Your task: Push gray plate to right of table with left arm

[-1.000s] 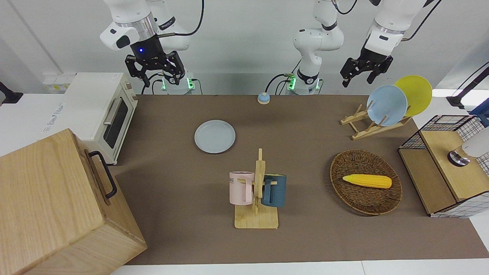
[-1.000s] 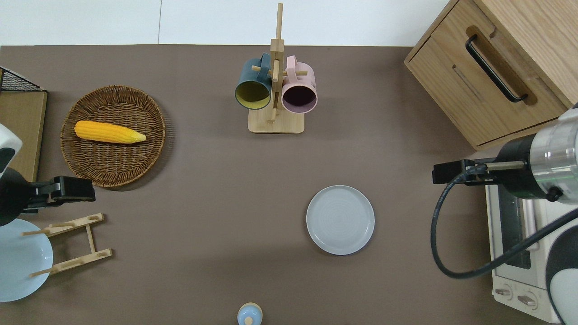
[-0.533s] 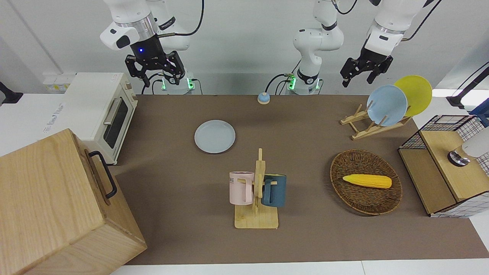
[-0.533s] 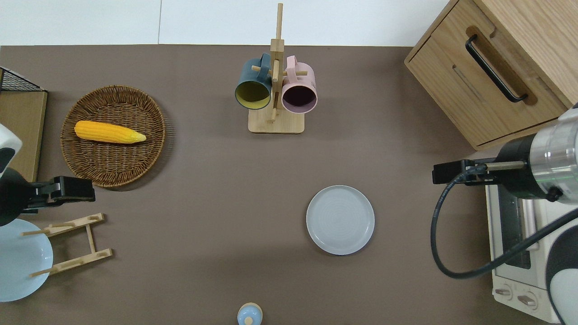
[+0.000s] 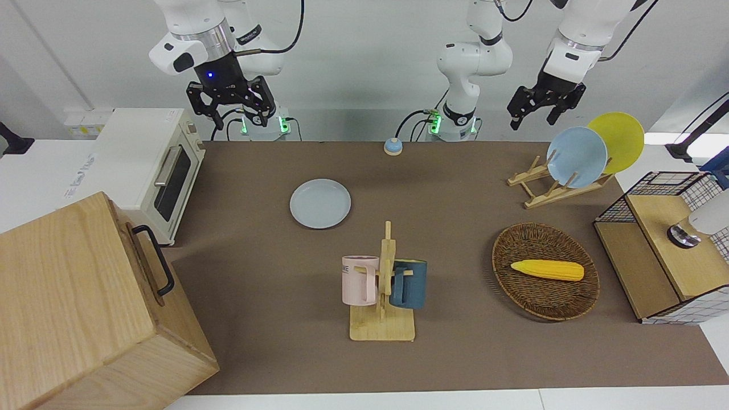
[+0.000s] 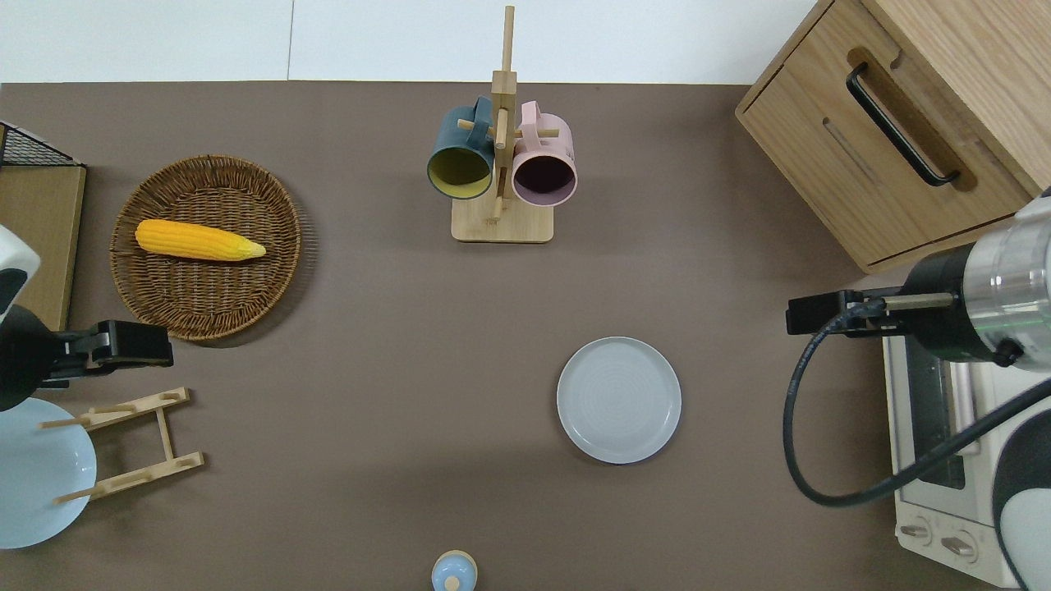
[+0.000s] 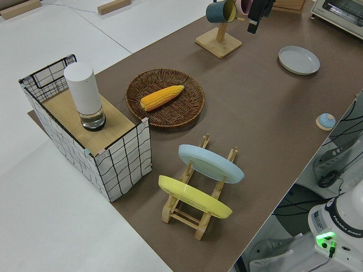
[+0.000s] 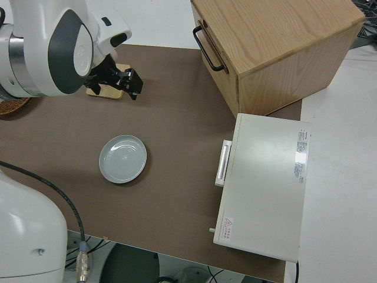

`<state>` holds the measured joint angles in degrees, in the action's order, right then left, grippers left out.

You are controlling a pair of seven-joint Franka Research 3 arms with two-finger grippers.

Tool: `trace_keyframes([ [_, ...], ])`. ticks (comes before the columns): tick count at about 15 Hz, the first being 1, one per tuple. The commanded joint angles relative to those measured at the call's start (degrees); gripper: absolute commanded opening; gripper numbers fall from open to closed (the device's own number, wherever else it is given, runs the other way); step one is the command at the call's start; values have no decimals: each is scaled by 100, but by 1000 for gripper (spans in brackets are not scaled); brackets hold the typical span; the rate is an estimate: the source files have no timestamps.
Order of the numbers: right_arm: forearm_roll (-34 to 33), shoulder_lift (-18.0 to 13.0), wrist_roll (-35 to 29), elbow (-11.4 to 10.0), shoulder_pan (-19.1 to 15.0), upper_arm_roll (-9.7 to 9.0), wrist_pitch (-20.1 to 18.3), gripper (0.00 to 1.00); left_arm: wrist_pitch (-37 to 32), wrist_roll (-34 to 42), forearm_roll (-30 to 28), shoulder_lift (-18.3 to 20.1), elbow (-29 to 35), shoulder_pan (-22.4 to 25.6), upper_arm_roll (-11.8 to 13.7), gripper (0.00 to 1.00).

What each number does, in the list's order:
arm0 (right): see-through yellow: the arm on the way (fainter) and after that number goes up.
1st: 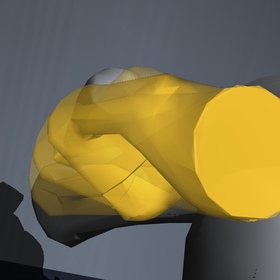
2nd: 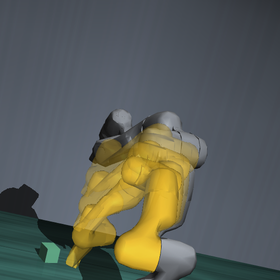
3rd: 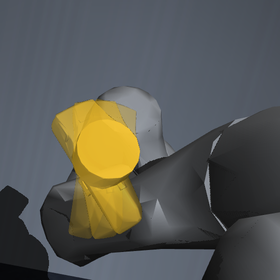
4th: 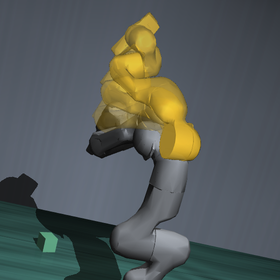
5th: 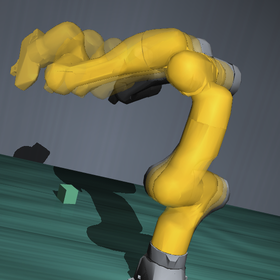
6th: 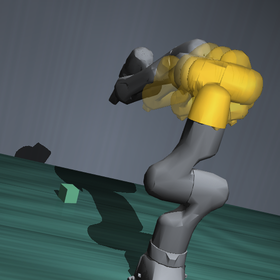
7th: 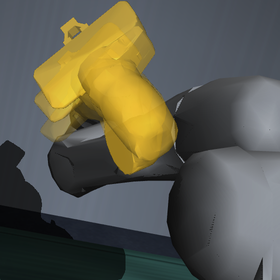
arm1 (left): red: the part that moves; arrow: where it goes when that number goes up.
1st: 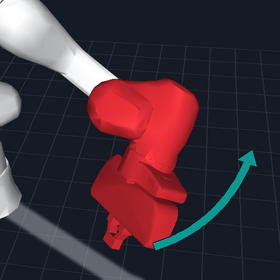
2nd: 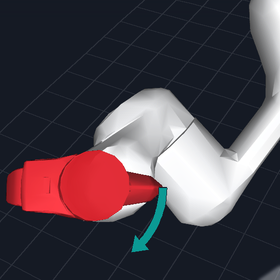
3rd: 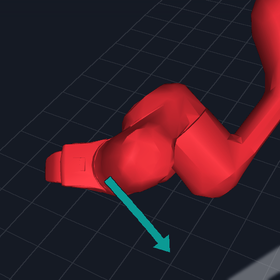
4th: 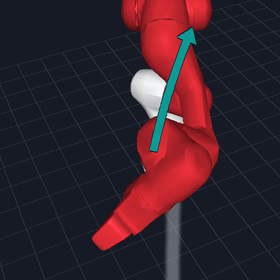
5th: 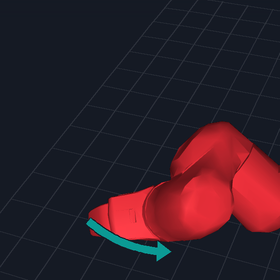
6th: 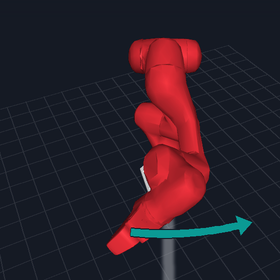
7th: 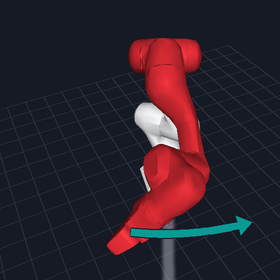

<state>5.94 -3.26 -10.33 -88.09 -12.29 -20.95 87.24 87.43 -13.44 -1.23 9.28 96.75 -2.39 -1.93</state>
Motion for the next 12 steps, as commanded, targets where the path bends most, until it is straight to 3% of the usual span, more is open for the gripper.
trace_keyframes([
  [1, 92, 36, -12, 81, -37, -23, -31, 996, -147, 17, 8, -32, -121, 28, -52, 991],
  [12, 92, 36, -12, 81, -37, -23, -31, 996, -147, 8, 0, -32, -130, 10, -97, 991],
])
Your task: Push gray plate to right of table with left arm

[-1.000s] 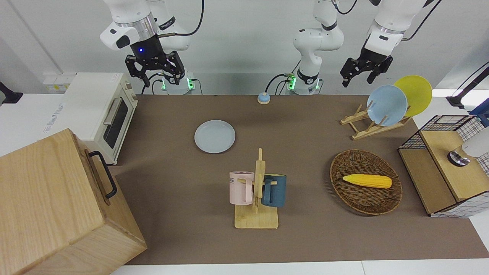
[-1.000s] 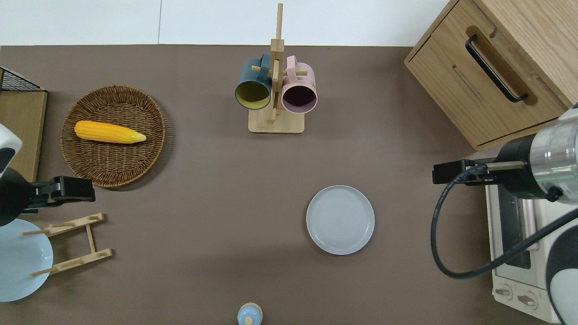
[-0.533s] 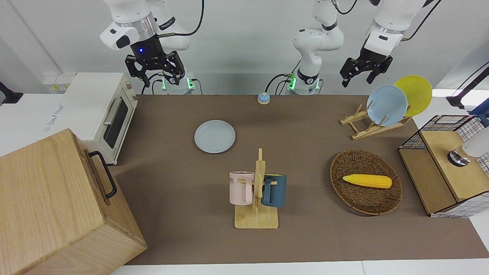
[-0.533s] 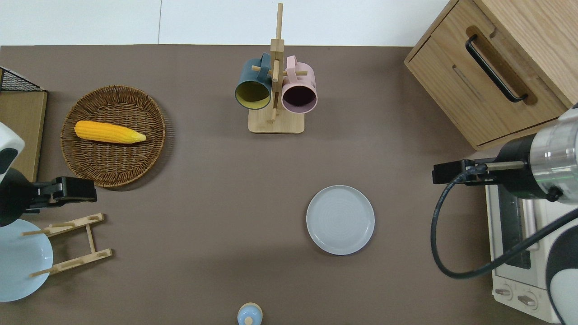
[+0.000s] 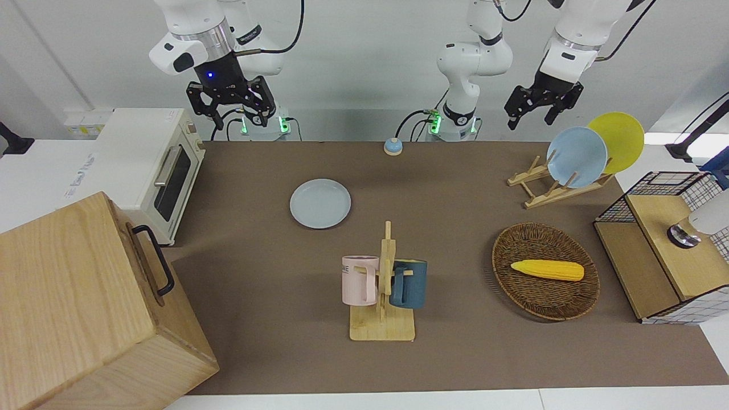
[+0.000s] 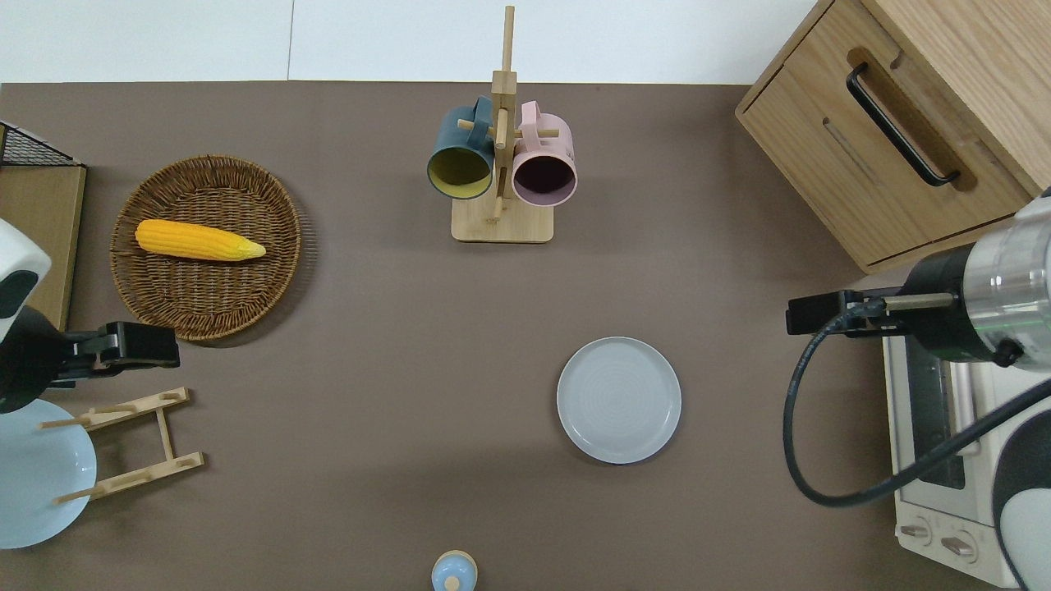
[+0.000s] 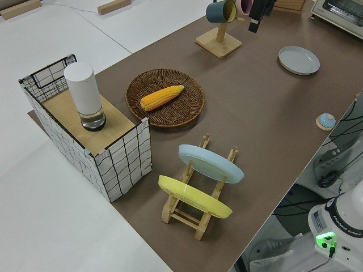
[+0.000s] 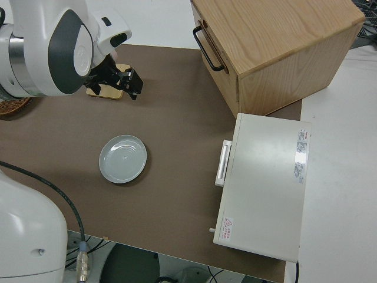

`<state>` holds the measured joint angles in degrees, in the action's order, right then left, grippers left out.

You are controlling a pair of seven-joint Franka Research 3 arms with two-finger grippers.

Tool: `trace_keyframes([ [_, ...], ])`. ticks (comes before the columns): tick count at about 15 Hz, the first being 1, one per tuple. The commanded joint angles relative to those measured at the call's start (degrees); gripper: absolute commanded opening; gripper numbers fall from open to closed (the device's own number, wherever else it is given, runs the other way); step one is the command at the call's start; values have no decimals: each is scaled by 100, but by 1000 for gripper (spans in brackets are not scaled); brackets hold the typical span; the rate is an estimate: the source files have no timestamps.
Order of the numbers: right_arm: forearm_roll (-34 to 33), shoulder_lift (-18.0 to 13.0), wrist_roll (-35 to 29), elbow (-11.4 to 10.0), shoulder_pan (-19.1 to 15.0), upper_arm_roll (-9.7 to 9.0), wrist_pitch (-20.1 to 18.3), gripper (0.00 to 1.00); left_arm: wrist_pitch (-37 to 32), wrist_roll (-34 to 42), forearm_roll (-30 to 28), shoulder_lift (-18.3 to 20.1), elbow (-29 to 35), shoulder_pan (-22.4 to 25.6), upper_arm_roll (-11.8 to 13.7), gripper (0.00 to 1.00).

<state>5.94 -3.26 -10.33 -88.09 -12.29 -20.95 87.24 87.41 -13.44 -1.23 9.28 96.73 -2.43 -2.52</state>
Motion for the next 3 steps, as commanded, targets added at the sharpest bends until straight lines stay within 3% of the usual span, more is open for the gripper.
trace_keyframes([
  [1, 92, 36, -12, 81, -37, -23, -31, 996, -145, 8, 0, -32, -128, 23, -38, 991],
  [3, 92, 36, -12, 81, -37, -23, -31, 996, -145, 0, 0, -32, -128, 14, -29, 991],
])
